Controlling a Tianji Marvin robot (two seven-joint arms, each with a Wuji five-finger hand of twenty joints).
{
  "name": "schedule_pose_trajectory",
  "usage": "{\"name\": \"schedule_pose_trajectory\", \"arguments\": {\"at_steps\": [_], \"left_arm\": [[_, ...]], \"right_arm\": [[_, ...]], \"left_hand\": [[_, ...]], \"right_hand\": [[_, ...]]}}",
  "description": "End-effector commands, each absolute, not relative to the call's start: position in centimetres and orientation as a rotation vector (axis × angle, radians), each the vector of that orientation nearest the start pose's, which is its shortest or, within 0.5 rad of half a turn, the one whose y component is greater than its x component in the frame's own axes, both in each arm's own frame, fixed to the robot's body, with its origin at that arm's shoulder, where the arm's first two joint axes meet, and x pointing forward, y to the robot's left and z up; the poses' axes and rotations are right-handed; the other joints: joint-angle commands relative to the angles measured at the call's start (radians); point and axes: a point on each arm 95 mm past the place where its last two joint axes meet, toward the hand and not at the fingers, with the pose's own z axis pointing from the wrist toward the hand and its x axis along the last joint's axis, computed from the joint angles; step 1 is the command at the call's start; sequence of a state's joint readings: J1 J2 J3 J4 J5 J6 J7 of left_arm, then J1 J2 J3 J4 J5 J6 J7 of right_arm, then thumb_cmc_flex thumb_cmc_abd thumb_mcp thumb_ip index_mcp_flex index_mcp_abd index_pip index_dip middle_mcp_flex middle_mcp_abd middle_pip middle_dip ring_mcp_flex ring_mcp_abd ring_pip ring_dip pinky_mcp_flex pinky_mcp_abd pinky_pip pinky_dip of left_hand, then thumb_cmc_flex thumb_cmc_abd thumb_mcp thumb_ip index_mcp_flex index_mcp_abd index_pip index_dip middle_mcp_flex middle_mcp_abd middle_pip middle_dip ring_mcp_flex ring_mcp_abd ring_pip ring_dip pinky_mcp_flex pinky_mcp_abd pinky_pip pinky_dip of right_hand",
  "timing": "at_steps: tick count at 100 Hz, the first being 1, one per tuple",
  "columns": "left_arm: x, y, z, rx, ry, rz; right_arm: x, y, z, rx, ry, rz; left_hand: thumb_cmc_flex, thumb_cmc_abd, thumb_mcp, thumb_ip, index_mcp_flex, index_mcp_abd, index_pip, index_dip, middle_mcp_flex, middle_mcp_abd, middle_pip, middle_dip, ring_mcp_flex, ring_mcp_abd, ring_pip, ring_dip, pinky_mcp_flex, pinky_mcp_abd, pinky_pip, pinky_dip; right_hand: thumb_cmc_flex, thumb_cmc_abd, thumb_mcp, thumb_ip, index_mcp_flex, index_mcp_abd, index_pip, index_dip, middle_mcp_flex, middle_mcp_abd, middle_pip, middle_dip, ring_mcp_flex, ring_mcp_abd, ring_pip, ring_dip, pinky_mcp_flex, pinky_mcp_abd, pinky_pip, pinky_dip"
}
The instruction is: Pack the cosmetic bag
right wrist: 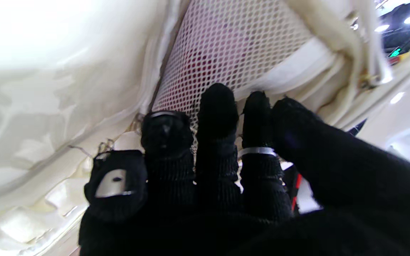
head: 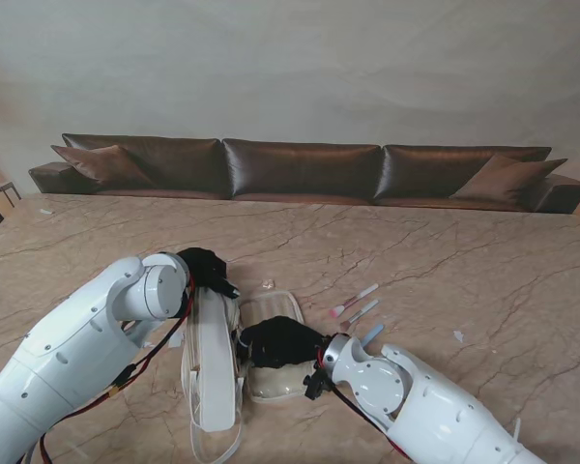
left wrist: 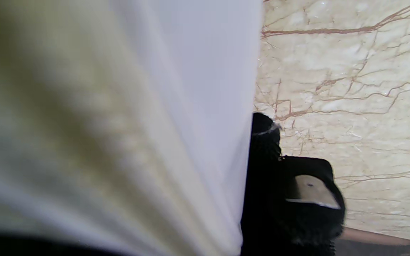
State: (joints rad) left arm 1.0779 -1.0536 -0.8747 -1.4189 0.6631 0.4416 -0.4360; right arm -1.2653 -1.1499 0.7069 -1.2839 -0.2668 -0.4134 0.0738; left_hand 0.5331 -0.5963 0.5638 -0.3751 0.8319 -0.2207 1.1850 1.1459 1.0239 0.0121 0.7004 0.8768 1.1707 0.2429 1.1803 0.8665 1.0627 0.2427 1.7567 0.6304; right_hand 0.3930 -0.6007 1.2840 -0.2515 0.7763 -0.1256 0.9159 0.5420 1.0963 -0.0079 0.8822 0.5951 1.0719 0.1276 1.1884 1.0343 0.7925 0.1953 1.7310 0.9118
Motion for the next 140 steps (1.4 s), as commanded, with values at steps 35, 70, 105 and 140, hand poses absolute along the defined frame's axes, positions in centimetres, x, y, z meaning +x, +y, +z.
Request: {"name": "schedule_pose_trajectory", "arguments": {"at_steps": [35,70,105,140], "left_arm": [[50.5,-0.9,-29.2,-1.717,1.525,-1.079],[50.4,-1.1,-29.1,-1.720,1.506,-1.100],[49.6,-1.8,-29.2,-1.720,1.513,-1.166],[49.2,-2.6,-29.0,-1.720,1.514,-1.213]], "right_arm": [[34.8,14.1,-38.0,1.541,2.038,2.305],[34.4,14.3,-37.5,1.426,2.211,2.330],[35.4,13.1,-37.1,1.440,2.019,2.221],[34.9,12.2,-36.7,1.410,1.851,2.147]], "left_hand": [[0.449,0.218,0.359,0.133,0.042,-0.030,0.057,0.032,0.082,0.015,0.237,0.040,0.096,-0.177,0.094,0.008,0.013,-0.167,0.122,0.018],[0.448,0.218,0.358,0.131,0.040,-0.031,0.054,0.033,0.081,0.010,0.233,0.039,0.095,-0.176,0.090,0.007,0.013,-0.167,0.122,0.018],[0.443,0.218,0.354,0.125,0.035,-0.039,0.052,0.031,0.080,0.001,0.227,0.039,0.095,-0.175,0.083,0.006,0.012,-0.162,0.117,0.016],[0.436,0.220,0.355,0.123,0.034,-0.042,0.049,0.029,0.081,-0.006,0.224,0.041,0.094,-0.173,0.078,0.010,0.012,-0.155,0.114,0.015]], "right_hand": [[0.003,-0.006,0.029,0.006,0.145,-0.224,0.105,-0.002,0.016,-0.011,-0.015,0.005,0.005,0.007,-0.003,-0.003,0.002,-0.019,0.023,0.023],[0.008,-0.003,0.024,0.009,0.144,-0.231,0.101,0.001,0.014,-0.012,-0.023,0.006,-0.007,0.012,-0.006,0.003,-0.034,-0.014,0.010,0.036],[-0.147,-0.046,-0.094,0.043,0.055,-0.166,0.039,-0.115,-0.045,-0.030,-0.062,-0.008,-0.052,-0.017,-0.091,-0.040,-0.048,-0.034,-0.008,0.045],[-0.222,-0.265,-0.108,0.074,-0.088,0.052,-0.337,-0.039,-0.168,-0.042,-0.053,-0.029,-0.048,-0.046,-0.193,-0.064,-0.076,-0.001,-0.113,0.073]]}}
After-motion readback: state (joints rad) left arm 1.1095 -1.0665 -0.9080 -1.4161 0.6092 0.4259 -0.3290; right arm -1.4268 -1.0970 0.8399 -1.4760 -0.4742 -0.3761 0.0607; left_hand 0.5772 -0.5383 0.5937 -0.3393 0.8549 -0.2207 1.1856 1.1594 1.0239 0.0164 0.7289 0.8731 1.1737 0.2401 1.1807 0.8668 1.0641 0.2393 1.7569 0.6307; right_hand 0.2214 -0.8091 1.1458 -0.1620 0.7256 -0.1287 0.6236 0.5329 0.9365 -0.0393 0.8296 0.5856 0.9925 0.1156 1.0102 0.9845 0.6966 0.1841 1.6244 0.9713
